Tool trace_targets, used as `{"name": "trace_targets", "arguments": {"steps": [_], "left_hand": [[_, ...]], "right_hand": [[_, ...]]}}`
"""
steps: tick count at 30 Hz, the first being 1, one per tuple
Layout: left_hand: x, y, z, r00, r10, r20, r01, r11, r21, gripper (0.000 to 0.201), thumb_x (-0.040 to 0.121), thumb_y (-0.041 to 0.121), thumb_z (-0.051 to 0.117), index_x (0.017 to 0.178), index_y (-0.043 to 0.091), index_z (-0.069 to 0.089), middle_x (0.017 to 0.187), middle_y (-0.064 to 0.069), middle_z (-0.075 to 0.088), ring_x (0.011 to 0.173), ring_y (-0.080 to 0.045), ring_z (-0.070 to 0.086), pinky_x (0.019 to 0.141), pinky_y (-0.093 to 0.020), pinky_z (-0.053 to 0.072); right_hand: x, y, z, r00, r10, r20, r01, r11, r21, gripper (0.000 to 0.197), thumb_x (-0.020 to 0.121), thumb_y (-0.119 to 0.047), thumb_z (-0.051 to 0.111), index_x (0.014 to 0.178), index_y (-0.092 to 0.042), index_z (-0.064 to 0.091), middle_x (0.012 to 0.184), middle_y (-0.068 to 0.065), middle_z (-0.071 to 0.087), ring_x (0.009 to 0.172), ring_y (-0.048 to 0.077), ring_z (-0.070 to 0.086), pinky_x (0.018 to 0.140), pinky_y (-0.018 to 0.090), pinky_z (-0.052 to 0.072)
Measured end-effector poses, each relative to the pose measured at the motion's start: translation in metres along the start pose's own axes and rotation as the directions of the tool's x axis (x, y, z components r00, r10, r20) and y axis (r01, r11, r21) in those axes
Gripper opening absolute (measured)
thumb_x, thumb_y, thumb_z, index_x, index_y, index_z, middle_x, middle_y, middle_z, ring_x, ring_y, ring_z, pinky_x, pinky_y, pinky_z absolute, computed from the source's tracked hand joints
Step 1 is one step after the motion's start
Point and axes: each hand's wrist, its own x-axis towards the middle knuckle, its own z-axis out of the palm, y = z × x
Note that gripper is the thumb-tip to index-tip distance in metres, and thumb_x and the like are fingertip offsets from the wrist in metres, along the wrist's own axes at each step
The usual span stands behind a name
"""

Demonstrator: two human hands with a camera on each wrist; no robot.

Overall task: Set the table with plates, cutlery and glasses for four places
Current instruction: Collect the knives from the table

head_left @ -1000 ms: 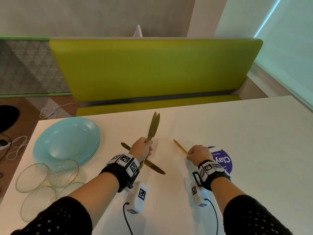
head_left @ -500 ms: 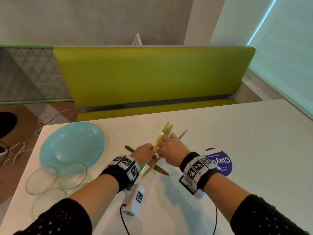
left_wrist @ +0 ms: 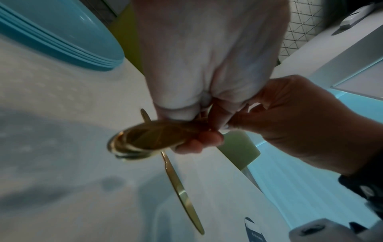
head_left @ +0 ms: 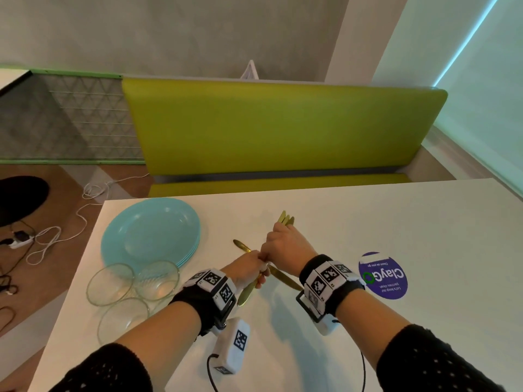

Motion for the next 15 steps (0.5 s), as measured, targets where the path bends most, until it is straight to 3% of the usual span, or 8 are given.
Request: {"name": "trace_targets", "arguments": {"steps": [1,3,5,7,10,15], "left_hand": [[-0.002,0.0,-0.004,1.0,-0.002,-0.015,0.002,1.0,-0.008,0.02,0.092,-0.003,0.032,0.085,0.01,0.045,0.068,-0.004,0.046,0.055,-0.012,0.04,0.052,-0.022,0.034],[-0.007,0.001,-0.013,0.998,0.002,-0.059,-0.004,0.999,-0.034,0.019,0.095,0.004,0.034,0.081,0.013,0.044,0.066,-0.002,0.043,0.054,-0.011,0.037,0.051,-0.021,0.032],[-0.011,0.002,-0.026,0.993,0.007,-0.116,-0.017,0.997,-0.079,0.018,0.097,0.007,0.036,0.082,0.012,0.044,0.065,-0.003,0.042,0.053,-0.012,0.036,0.05,-0.022,0.032],[-0.014,0.002,-0.037,0.988,0.011,-0.157,-0.029,0.993,-0.111,0.017,0.098,0.007,0.037,0.084,0.011,0.047,0.065,-0.003,0.043,0.052,-0.012,0.037,0.05,-0.023,0.033],[-0.018,-0.001,-0.055,0.98,0.013,-0.201,-0.04,0.991,-0.131,0.019,0.099,0.011,0.037,0.087,0.011,0.051,0.067,-0.003,0.046,0.055,-0.012,0.041,0.052,-0.023,0.036],[-0.026,-0.007,-0.078,0.97,0.006,-0.243,-0.044,0.988,-0.15,0.013,0.1,0.011,0.036,0.097,0.008,0.048,0.073,-0.005,0.052,0.059,-0.013,0.048,0.055,-0.023,0.039]], "right_hand": [[0.002,-0.001,0.0,0.998,0.012,-0.057,-0.009,0.998,0.055,0.02,0.052,-0.026,0.09,0.054,-0.03,0.071,0.051,-0.01,0.06,0.06,0.017,0.056,0.051,0.026,0.042],[0.005,-0.001,-0.003,0.988,0.117,-0.097,-0.097,0.978,0.187,0.002,0.075,-0.024,0.075,0.077,-0.025,0.076,0.076,-0.003,0.07,0.083,0.022,0.058,0.07,0.031,0.043],[0.009,0.0,0.003,0.959,0.284,-0.017,-0.27,0.929,0.251,0.018,0.09,-0.026,0.057,0.1,-0.023,0.072,0.1,-0.001,0.07,0.101,0.022,0.052,0.086,0.031,0.039],[0.011,0.001,0.016,0.911,0.402,0.093,-0.413,0.888,0.204,0.025,0.094,-0.029,0.05,0.114,-0.024,0.065,0.113,-0.002,0.066,0.11,0.019,0.05,0.094,0.031,0.039],[0.018,-0.01,0.039,0.836,0.461,0.298,-0.517,0.843,0.147,0.032,0.096,-0.026,0.044,0.124,-0.02,0.058,0.124,0.002,0.061,0.119,0.02,0.046,0.1,0.031,0.039],[0.034,-0.033,0.07,0.768,0.523,0.37,-0.578,0.814,0.049,0.03,0.097,-0.024,0.041,0.118,-0.014,0.059,0.121,0.003,0.06,0.117,0.02,0.049,0.095,0.03,0.041]]}}
